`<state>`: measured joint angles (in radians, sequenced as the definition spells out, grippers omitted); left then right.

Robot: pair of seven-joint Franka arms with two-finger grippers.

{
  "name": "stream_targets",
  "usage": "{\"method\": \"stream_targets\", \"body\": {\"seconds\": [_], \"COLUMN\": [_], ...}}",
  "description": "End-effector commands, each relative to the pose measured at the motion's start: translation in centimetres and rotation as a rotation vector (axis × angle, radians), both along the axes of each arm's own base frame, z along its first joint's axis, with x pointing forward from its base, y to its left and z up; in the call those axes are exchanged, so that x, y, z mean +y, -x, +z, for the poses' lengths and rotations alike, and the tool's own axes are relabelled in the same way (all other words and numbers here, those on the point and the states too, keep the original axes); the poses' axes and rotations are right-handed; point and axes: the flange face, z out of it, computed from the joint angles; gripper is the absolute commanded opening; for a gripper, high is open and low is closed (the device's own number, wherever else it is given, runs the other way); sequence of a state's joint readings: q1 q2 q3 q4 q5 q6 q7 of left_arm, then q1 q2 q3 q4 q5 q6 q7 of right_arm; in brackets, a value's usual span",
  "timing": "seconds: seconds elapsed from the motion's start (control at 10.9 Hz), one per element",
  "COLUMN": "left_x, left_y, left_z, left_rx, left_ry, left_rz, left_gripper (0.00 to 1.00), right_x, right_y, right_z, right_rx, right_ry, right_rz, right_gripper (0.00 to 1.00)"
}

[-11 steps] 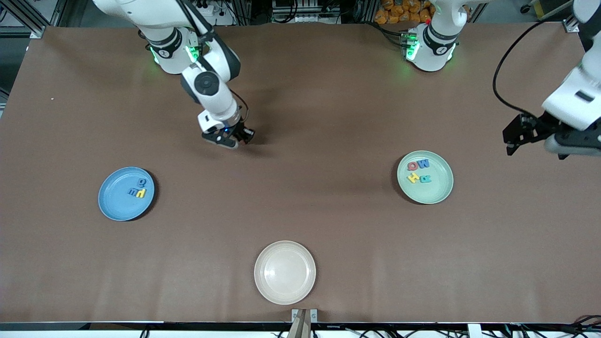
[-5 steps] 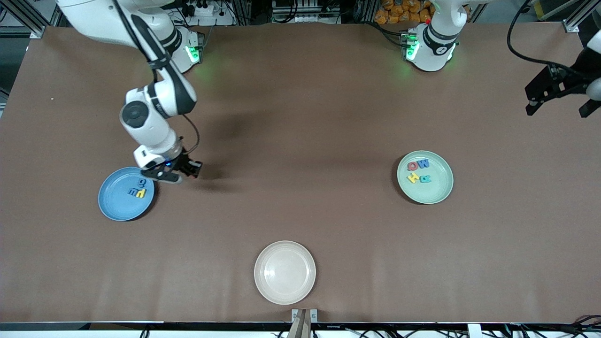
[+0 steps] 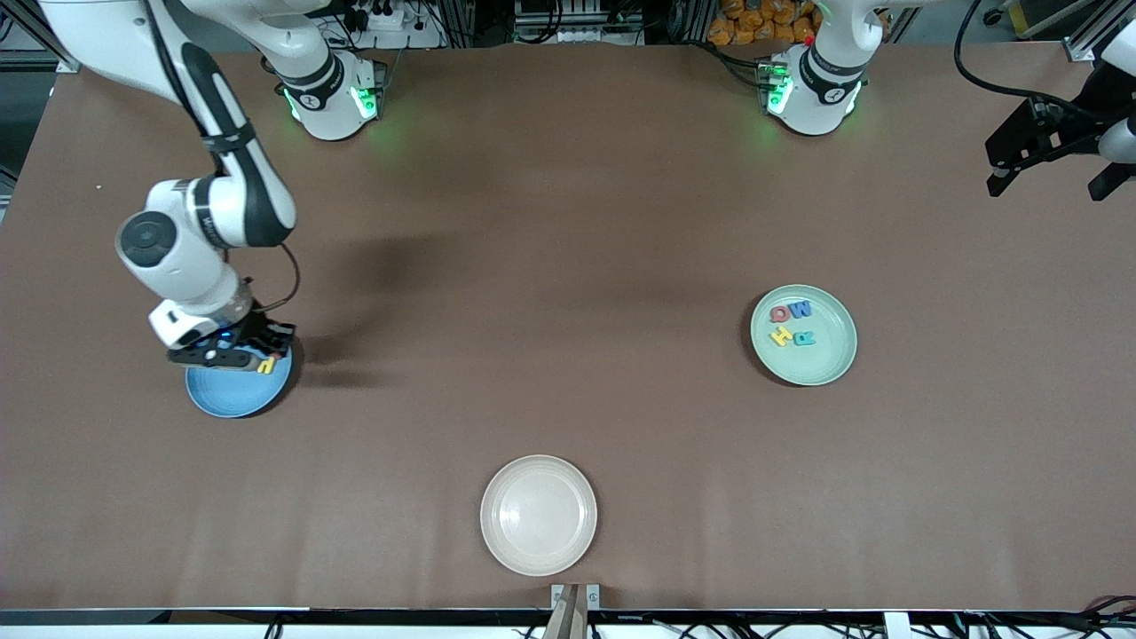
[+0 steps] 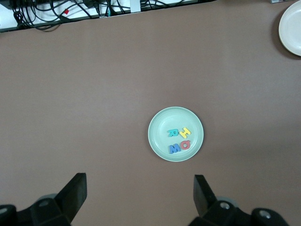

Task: Sort upper and lower case letters into plates
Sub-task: 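Carry the pink m to the blue plate while the left gripper withdraws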

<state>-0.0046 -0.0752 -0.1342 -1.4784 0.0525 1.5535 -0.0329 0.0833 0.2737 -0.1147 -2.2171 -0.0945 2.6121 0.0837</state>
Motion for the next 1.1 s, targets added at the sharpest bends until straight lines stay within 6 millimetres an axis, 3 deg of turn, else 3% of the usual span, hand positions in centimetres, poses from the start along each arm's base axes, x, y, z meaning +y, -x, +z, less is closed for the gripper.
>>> {"method": "stream_targets", "body": {"seconds": [0.0, 0.09, 0.18, 0.28, 0.55, 1.01], "left_x": [1.5, 1.4, 1.8, 1.5, 1.4, 0.9], "left_y": [0.0, -0.8, -1.0, -0.9, -1.0, -1.5], "left_z": [-0.5, -1.4, -1.4, -1.1, -1.5, -2.5], "left_rx": [0.031, 0.051, 0.049, 0.039, 0.038, 0.048], "left_ry": [0.107, 0.163, 0.198, 0.198, 0.145, 0.076], "left_rz": [0.084, 0.097, 0.103, 0.106, 0.105, 0.071], "left_gripper": [1.00, 1.00, 1.00, 1.00, 1.00, 1.00], "right_x": [-4.4, -5.8, -6.5, -6.7, -6.4, -3.1], "right_y": [-1.6, -2.0, -2.1, -2.1, -2.3, -2.4], "right_z": [0.7, 1.1, 1.3, 1.5, 3.3, 13.2], "right_rx": [0.000, -0.003, -0.003, -0.008, 0.004, 0.162], "right_ry": [0.064, 0.082, 0.087, 0.087, 0.078, 0.020], "right_rz": [0.102, 0.139, 0.145, 0.141, 0.135, 0.109], "right_gripper": [0.00, 0.17, 0.71, 1.00, 1.00, 1.00]}}
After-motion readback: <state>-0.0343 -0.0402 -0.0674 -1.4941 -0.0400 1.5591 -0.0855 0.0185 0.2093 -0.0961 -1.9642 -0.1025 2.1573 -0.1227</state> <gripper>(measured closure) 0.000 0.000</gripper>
